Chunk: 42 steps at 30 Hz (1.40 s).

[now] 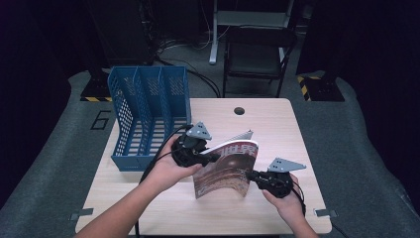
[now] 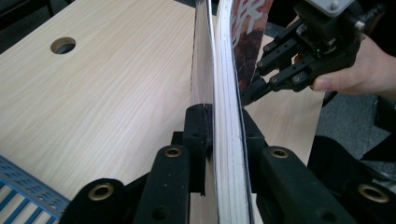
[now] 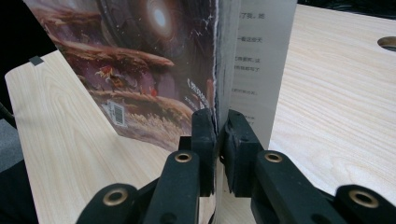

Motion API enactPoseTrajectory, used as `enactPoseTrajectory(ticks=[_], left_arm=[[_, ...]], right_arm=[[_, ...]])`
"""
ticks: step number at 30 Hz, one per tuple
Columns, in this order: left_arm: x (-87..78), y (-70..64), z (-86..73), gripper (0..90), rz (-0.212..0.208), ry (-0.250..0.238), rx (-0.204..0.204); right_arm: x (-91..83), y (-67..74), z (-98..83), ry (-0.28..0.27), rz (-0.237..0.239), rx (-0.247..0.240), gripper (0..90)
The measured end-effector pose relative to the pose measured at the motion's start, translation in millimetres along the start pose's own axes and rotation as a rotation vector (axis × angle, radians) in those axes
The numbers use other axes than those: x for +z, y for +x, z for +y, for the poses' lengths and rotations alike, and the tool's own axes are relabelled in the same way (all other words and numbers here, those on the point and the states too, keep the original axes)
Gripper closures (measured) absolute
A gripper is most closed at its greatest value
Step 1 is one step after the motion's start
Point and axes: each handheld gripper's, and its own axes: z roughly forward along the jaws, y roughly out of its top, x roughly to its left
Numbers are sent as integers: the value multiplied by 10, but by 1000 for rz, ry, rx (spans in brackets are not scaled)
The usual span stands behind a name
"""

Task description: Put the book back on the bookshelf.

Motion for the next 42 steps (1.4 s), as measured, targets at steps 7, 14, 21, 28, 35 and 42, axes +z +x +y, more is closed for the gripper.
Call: enactPoseTrajectory(ticks=[7, 14, 21, 28, 35, 42], left_arm=[[-3, -5, 31, 830, -1, 32, 8], [-5, -3, 42, 838, -2, 43, 22], [-5, 4, 54, 840, -4, 56, 35], [-4, 20, 78, 840, -13, 74, 51], [-8, 39, 99, 840, -22, 96, 39], [-12, 26, 146, 838, -17, 143, 60]], right_arm=[[3, -23, 9, 7, 4, 4, 833], [-5, -54, 15, 17, 23, -10, 830], [23, -77, 35, 17, 15, 2, 809], [46, -115, -4, 10, -4, 49, 724], [118, -158, -90, 51, -11, 67, 721], [72, -186, -69, 34, -39, 82, 900]])
